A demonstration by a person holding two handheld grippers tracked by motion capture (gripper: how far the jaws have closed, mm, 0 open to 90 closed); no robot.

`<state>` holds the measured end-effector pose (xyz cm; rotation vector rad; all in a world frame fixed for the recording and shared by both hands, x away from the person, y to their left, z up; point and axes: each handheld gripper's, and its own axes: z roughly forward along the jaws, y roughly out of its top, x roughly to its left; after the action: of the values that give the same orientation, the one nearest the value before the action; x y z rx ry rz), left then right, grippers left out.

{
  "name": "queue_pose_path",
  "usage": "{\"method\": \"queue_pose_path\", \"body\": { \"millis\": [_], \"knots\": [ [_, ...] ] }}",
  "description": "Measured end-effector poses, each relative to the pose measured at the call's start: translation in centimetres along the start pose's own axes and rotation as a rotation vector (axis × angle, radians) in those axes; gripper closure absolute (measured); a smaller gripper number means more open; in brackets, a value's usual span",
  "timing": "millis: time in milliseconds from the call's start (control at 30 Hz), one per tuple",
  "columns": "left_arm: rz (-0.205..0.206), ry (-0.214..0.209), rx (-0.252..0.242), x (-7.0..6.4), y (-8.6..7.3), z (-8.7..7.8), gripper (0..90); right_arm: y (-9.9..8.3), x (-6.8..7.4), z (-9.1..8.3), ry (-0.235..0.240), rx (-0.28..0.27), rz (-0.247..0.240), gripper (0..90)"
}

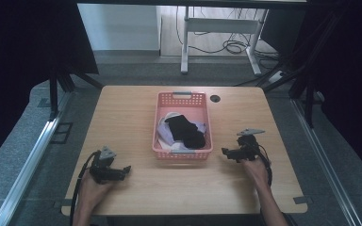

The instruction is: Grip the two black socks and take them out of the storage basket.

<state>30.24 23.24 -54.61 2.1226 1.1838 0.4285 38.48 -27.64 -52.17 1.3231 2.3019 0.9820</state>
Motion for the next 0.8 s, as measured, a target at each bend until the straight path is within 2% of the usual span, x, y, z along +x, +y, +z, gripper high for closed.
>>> {"method": "queue_pose_path", "body": {
  "millis": [200,333,400,600,800],
  "knots": [
    [0.002,-0.006,-0.002,0.09,0.01,0.0,11.0,-0.1,-0.43,-0.02,-0.006,-0.001,0.008,12.3],
    [-0.003,0.005,-0.005,0.09,0.25,0.2,12.5,-0.07,-0.44,-0.24,-0.003,-0.015,0.012,12.3],
    [-0.019,0.018,-0.007,-0.12,0.19,0.16,12.7,-0.13,-0.45,-0.31,-0.003,-0.015,0.013,12.3],
    [-0.022,0.021,-0.007,-0.16,0.13,0.11,12.9,-0.15,-0.7,-0.32,-0.001,-0.01,0.021,12.3],
    [-0.023,0.022,-0.007,-0.17,0.13,0.11,12.9,-0.09,-0.57,-0.08,0.019,-0.002,0.034,12.3]
  ]
}}
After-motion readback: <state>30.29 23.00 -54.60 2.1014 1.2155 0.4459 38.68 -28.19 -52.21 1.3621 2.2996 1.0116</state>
